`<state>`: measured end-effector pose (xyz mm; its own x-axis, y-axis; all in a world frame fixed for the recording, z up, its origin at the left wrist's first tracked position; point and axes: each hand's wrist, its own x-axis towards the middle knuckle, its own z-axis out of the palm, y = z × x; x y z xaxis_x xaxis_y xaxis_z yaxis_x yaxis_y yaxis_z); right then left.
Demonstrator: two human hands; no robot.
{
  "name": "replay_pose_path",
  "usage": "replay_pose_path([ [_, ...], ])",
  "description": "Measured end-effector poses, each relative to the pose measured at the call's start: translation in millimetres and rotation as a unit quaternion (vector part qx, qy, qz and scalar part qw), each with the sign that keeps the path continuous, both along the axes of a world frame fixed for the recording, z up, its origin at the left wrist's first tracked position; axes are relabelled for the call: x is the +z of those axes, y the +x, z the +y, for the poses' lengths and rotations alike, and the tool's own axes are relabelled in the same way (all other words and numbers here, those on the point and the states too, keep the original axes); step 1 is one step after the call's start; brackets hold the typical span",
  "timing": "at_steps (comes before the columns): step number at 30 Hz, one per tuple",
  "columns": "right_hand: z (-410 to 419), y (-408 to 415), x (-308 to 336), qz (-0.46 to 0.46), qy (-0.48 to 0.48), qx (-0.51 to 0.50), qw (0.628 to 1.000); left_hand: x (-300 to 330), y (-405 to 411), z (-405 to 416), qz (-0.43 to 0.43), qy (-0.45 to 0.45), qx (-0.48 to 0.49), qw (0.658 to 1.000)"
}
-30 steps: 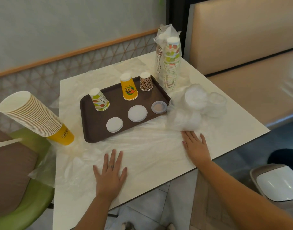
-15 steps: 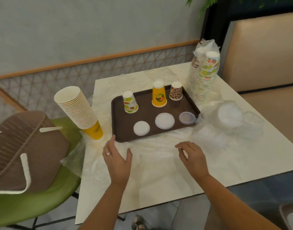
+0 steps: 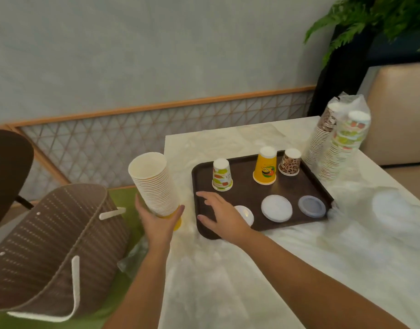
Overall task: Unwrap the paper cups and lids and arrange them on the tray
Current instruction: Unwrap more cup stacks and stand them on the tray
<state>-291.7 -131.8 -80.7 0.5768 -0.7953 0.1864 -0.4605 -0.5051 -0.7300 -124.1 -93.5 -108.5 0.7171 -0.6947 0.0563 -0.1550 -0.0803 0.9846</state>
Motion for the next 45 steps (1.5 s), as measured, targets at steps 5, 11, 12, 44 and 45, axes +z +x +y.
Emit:
replay_pose_path([
  [5,-10.9,51.5,15.5,-0.027,0.09,0.024,0.995,0.9,12.8,-12.8,-0.002,-0.006,-0.04,0.999],
  [11,-22.1,61.6,36.7,-0.146,0.137,-0.005,0.98,21.4,13.3,-28.6,-0.02,-0.03,-0.092,0.995],
  [12,-24.9,58.7,44.5,-0.157,0.129,-0.013,0.979,26.6,11.6,-31.4,-0.028,-0.034,-0.102,0.994],
  [44,-151.3,-86.1,210.1,0.035,0.045,0.03,0.998,85.2,-106.0,-97.6,-0.156,0.081,-0.218,0.96],
  [45,-157.9,-91.4,211.9,0.004,0.061,0.03,0.998,84.2,-107.8,-100.2,-0.145,0.085,-0.215,0.962],
])
